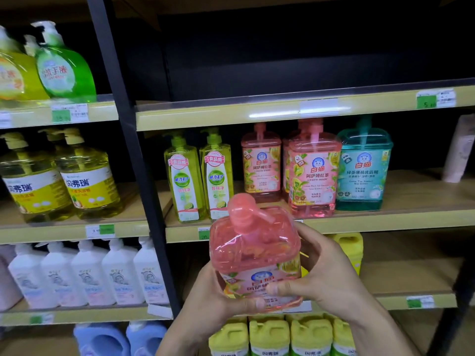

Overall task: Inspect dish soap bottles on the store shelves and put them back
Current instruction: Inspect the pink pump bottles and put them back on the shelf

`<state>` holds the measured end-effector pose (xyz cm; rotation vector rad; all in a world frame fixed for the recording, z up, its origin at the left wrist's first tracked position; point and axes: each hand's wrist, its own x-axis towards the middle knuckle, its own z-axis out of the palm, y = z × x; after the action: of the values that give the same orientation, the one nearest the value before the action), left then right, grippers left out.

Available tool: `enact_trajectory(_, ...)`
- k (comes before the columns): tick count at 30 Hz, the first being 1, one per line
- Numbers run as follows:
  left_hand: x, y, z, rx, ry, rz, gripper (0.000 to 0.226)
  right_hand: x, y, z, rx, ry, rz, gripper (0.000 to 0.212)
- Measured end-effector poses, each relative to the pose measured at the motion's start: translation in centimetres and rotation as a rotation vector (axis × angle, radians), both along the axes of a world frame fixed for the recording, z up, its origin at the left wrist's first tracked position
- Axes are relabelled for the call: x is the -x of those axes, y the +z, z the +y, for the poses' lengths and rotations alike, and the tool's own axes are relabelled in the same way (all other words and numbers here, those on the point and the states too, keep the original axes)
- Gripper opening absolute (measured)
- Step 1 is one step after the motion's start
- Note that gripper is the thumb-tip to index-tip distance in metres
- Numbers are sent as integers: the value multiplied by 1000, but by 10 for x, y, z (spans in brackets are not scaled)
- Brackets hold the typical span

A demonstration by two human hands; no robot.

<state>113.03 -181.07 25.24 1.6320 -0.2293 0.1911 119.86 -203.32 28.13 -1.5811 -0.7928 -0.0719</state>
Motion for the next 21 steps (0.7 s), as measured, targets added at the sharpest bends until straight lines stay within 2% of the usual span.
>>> enact_trajectory(6,2,0,3,-79,97,7,75,2,-4,1,-33,44,-21,107)
enact_trajectory(13,7,8,4,-68,85,36,77,3,-2,4,-84,111,44,107)
enact_trajectory(18,12,12,1,126,-119,44,71,5,2,8,-117,122,134,86)
enact_trajectory(21,14,17,-4,205,-71,53,64,9,6,16,-194,101,245,71)
